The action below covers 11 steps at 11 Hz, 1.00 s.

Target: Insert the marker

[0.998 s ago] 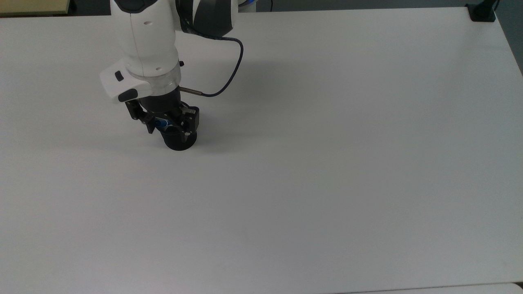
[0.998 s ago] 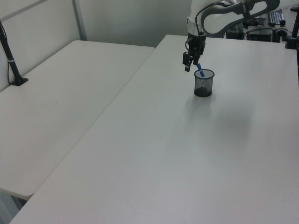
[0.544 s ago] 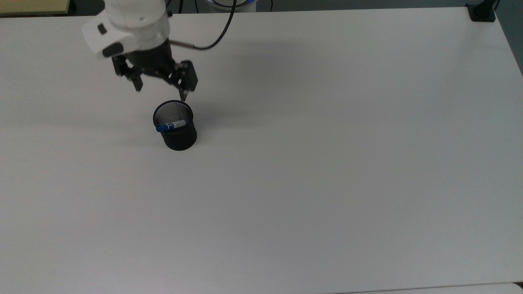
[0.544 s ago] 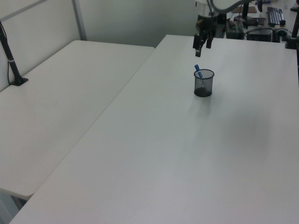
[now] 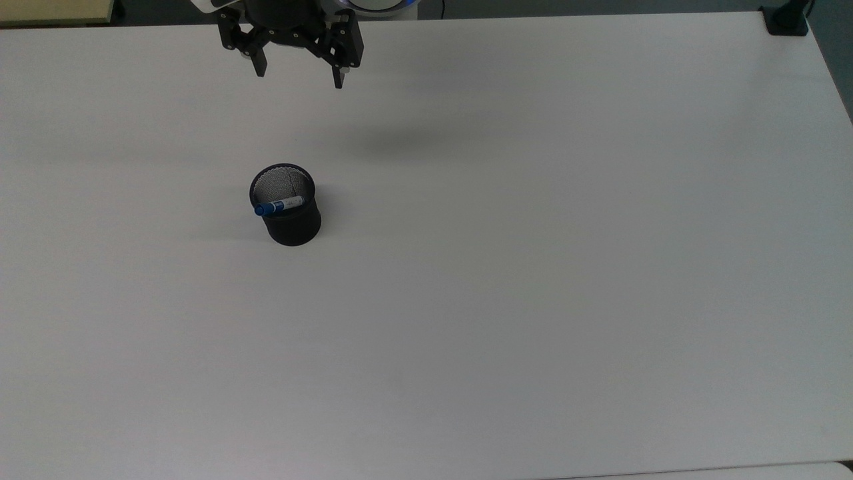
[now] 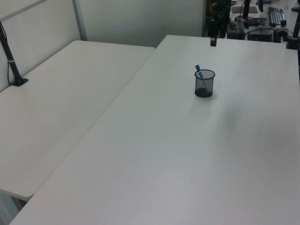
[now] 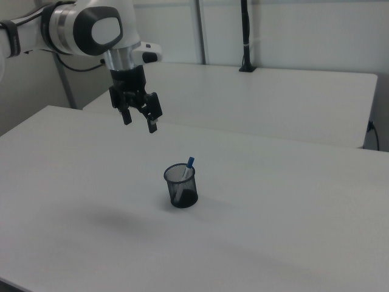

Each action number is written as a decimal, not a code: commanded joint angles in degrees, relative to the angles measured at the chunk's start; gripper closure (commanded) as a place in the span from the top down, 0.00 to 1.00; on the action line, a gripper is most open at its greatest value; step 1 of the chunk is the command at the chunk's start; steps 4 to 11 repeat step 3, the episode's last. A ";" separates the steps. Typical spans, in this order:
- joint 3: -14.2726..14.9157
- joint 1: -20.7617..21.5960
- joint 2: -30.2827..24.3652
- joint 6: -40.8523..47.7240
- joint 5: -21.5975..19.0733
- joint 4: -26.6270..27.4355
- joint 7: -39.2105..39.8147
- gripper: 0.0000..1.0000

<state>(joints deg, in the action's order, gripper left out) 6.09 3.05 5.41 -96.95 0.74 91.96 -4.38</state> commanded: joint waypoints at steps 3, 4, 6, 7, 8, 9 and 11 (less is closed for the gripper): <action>0.67 0.20 -1.28 0.88 0.05 1.29 0.51 1.00; 0.67 0.20 -1.28 0.88 0.05 1.29 0.51 1.00; 0.67 0.20 -1.28 0.88 0.05 1.29 0.51 1.00; 0.67 0.20 -1.28 0.88 0.05 1.29 0.51 1.00; 0.67 0.20 -1.28 0.88 0.05 1.29 0.51 1.00; 0.67 0.20 -1.28 0.88 0.05 1.29 0.51 1.00; 0.67 0.20 -1.28 0.88 0.05 1.29 0.51 1.00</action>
